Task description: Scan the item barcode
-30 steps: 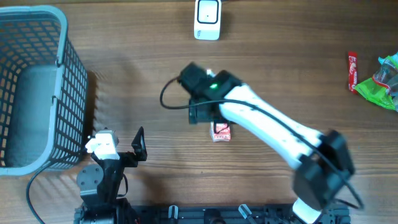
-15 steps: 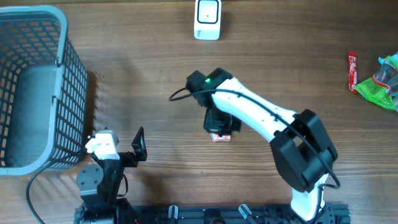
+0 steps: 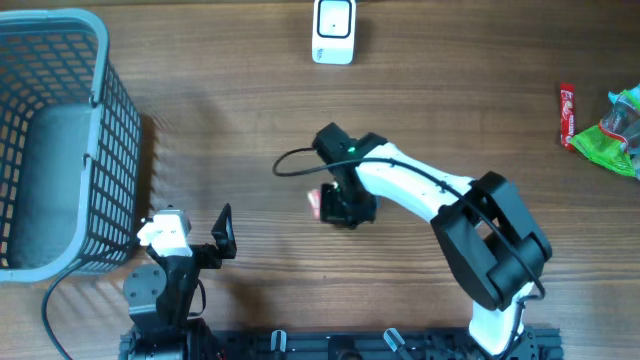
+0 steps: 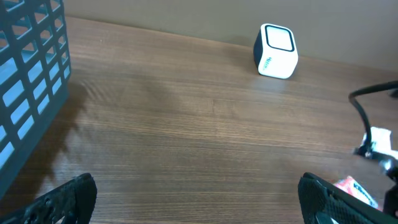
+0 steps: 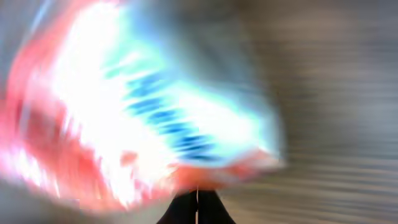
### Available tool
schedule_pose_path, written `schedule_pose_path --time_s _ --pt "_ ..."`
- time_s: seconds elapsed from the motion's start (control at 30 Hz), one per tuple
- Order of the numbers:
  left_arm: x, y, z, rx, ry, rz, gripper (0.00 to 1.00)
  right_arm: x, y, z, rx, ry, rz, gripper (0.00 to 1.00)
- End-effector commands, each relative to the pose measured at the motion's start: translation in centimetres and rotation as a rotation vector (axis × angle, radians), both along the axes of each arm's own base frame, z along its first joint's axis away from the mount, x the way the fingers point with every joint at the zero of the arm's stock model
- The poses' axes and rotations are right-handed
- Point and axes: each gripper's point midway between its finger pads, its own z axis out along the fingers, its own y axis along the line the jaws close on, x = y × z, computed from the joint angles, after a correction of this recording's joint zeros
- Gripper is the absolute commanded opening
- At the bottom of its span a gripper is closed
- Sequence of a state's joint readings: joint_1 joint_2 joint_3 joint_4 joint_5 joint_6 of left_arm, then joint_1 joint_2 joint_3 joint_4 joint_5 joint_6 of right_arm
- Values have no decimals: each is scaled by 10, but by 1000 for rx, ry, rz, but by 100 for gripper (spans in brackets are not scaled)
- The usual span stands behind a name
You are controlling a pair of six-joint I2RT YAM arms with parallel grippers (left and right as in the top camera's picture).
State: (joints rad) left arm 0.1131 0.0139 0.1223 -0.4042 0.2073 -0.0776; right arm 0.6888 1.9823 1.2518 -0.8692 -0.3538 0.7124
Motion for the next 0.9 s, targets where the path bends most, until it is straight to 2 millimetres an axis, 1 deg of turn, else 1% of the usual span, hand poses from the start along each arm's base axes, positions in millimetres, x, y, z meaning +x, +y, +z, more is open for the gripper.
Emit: schedule_pose_path --time_s 0.0,0.03,0.07,0.1,0.13,0.17,0.2,0.27,0.33,0.37,0.43,0.47,0.53,0.6,0.63,0.7,0.73,0.77,0.8,0.87 --pt "0 0 1 -8 -5 2 100 -6 32 27 166 67 36 4" --pt "0 0 1 -8 -5 2 100 6 41 55 210 4 70 4" --pt "0 0 1 -8 -5 2 100 9 42 67 217 -15 77 5" --pt "0 0 1 -8 -5 2 100 12 39 83 210 -49 85 17" --pt "0 0 1 -9 -5 2 100 16 33 91 183 -94 83 87" --pt "0 0 1 -8 -5 2 100 23 26 89 137 -137 76 100" --pt "0 0 1 -8 -5 2 100 35 13 81 50 -170 1 100" --pt "0 0 1 -8 -6 2 100 43 6 69 50 -172 -35 100" --pt "0 0 1 -8 -5 2 100 53 -6 56 46 -186 -55 99" --pt "0 0 1 -8 -5 2 100 57 -10 51 53 -202 -47 99" --pt "0 0 1 -8 -5 2 100 61 -19 39 58 -214 -31 98" --pt "0 0 1 -8 -5 2 100 59 -21 36 63 -210 -20 95" --pt "0 0 1 -9 -5 2 100 57 -16 34 95 -220 31 93" --pt "0 0 1 -8 -5 2 100 61 -9 37 143 -249 88 94" --pt "0 0 1 -8 -5 2 100 61 -8 35 143 -249 90 94" --pt "0 0 1 -8 -5 2 100 61 -9 26 133 -232 90 93" --pt "0 0 1 -8 -5 2 100 58 -10 18 122 -211 90 91" --pt "0 0 1 -9 -5 2 100 54 -7 11 115 -192 101 95" --pt "0 0 1 -9 -5 2 100 53 -5 9 101 -204 110 100" --pt "0 0 1 -8 -5 2 100 59 -7 9 26 -242 79 100"
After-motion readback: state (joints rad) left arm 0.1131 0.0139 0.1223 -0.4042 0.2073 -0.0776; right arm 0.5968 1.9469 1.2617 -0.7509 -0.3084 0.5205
